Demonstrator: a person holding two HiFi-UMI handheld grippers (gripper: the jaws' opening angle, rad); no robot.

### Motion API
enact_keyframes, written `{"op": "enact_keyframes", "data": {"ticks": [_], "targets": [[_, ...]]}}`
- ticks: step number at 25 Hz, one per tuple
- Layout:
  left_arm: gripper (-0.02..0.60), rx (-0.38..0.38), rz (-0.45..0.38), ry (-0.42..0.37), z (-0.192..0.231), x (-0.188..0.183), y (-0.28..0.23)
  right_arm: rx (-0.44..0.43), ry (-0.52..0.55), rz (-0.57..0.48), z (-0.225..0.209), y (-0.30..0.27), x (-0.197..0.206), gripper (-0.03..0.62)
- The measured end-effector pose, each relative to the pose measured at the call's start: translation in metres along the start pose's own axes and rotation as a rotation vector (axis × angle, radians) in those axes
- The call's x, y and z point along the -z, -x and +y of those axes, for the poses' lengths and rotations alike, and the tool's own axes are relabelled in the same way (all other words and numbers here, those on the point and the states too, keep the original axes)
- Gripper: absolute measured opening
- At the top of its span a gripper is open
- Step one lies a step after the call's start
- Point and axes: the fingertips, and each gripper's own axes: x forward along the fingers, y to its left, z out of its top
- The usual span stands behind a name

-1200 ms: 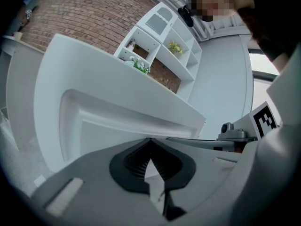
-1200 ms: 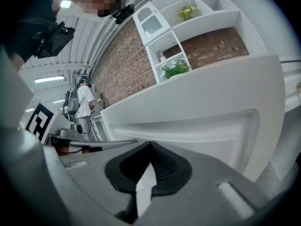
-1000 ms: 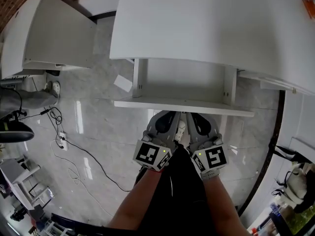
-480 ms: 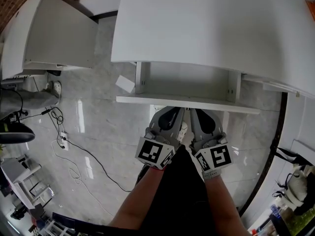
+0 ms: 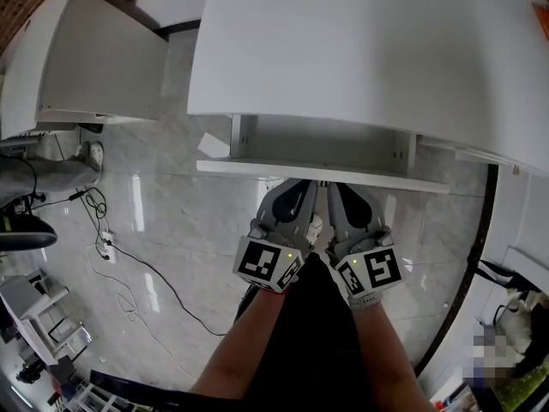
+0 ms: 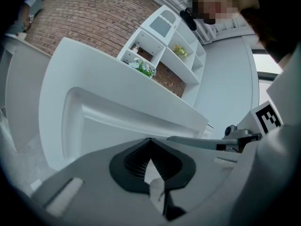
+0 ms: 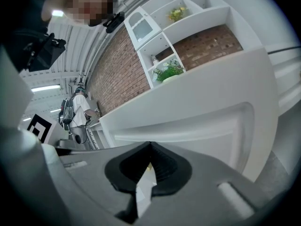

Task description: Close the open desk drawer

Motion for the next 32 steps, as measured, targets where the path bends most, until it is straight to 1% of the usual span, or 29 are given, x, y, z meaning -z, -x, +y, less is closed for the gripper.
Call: {"op": "enact_keyframes", "data": {"ticks": [3,7,13,20,26,32], "targets": [[0.003,-0.001,-0.014,0.000,0.003,0.000,-0.004,-0.002,-0.007,-0.015,-0.003,-0.004,-0.002,0.001],[0.003,-0.020,-0.013,-0.003,0.004,-0.003,-0.010,-0.004,-0.011,-0.026,-0.007,-0.008,-0.003,0.000],[0.003,-0.025,-0.018,-0.008,0.007,-0.008,-0.020,0.005,-0.046,-0.043,-0.014,-0.015,-0.009,0.000],[0.003,-0.019,-0.022,-0.028,0.010,-0.013,-0.031,-0.007,-0.026,-0.038,-0.021,-0.024,-0.014,0.000],[0.003,-0.035,-0.034,-0.018,0.015,-0.017,-0.040,0.003,-0.034,-0.047,-0.026,-0.033,-0.018,0.000],[0.003,-0.026,-0.042,-0.003,0.019,-0.020,-0.047,0.001,-0.031,-0.049,-0.031,-0.040,-0.021,0.000]]}}
